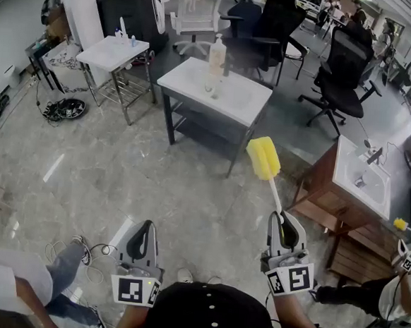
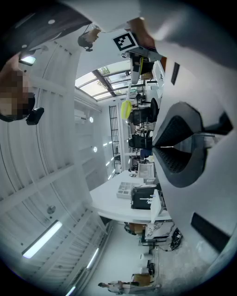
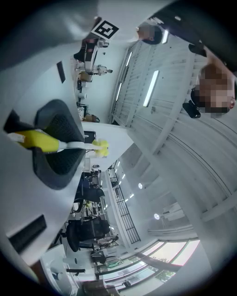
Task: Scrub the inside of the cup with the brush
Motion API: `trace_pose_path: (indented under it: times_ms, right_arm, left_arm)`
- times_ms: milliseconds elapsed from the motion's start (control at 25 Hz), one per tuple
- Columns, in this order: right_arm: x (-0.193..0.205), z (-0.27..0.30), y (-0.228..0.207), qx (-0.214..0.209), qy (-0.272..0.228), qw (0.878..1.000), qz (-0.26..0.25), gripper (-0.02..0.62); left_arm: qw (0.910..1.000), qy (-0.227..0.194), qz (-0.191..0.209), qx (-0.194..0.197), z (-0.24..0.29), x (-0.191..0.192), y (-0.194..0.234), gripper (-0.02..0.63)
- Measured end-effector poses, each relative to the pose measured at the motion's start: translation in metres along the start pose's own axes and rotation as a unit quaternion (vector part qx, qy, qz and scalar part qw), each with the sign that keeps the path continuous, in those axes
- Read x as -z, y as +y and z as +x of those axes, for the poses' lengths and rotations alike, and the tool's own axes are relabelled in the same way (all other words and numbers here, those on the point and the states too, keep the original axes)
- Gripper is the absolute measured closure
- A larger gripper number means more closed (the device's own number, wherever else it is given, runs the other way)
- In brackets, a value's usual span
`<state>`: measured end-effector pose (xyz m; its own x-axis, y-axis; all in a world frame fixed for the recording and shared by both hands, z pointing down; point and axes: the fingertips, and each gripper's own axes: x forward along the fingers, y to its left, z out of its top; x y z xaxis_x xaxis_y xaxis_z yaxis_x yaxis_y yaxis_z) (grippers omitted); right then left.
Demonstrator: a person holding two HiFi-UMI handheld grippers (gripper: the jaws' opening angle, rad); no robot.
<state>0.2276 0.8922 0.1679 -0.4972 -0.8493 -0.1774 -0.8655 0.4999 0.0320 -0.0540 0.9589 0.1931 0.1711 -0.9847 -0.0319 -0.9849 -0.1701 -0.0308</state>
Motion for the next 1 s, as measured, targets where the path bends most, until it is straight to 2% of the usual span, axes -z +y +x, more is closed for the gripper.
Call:
trace_pose_path:
  times_ms: [480, 640, 1000]
  right_arm:
    - [0.003, 0.016, 0.015, -0.009, 0.002, 1.000, 0.001, 0.546]
    - [-0.001, 0.021, 0.025, -0.013, -0.019, 1.000, 0.014, 0.545]
    - [0.016, 0.022, 0.042, 0.009, -0.008, 1.000, 0.022, 0.545]
  left_arm:
    - [1.0000, -0.004, -0.005, -0.001, 0.003, 0.002, 0.019, 0.578]
    - [1.0000, -0.006, -0.005, 0.003, 0.004, 0.005, 0.029, 0.578]
    - [0.9995, 0.011, -0.008, 0.027, 0.004, 0.027, 0.052, 0.578]
